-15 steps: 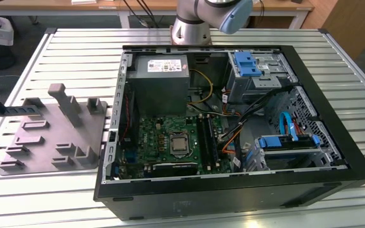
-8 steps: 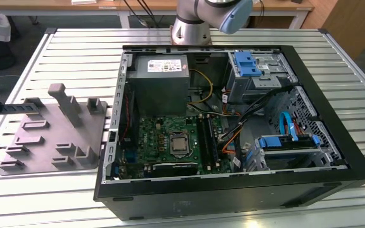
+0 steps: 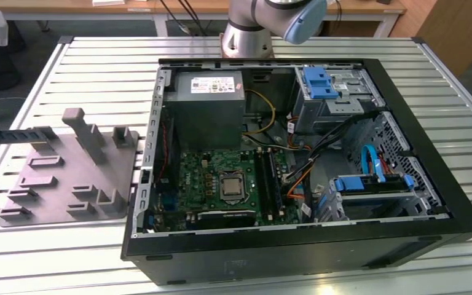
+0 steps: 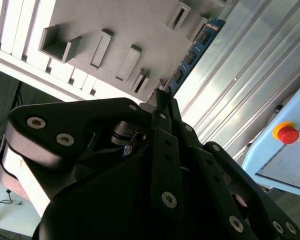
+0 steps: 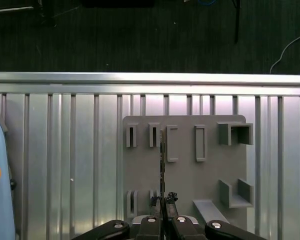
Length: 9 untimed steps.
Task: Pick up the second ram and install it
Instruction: 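Pick up the second ram and move it above second insertion slot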
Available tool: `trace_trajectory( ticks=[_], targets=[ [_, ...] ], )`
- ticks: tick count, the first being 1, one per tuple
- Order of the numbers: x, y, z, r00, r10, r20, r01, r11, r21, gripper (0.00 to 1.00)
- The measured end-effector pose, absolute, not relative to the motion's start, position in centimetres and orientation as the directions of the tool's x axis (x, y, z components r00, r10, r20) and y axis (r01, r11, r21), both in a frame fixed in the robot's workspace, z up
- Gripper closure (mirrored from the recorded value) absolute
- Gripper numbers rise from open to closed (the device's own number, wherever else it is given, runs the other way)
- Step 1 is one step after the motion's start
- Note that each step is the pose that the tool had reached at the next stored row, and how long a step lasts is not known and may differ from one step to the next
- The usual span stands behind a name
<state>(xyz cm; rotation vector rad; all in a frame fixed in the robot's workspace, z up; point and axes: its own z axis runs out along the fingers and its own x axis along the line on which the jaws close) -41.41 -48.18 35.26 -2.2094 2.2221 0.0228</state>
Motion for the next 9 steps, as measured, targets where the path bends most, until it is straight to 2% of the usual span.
trace_trajectory(
  ticks=[9],
  targets=[
    [-41.41, -48.17, 36.08, -0.006, -1.000, -0.016, -1.000, 0.006, 0.005, 0.86]
  ],
)
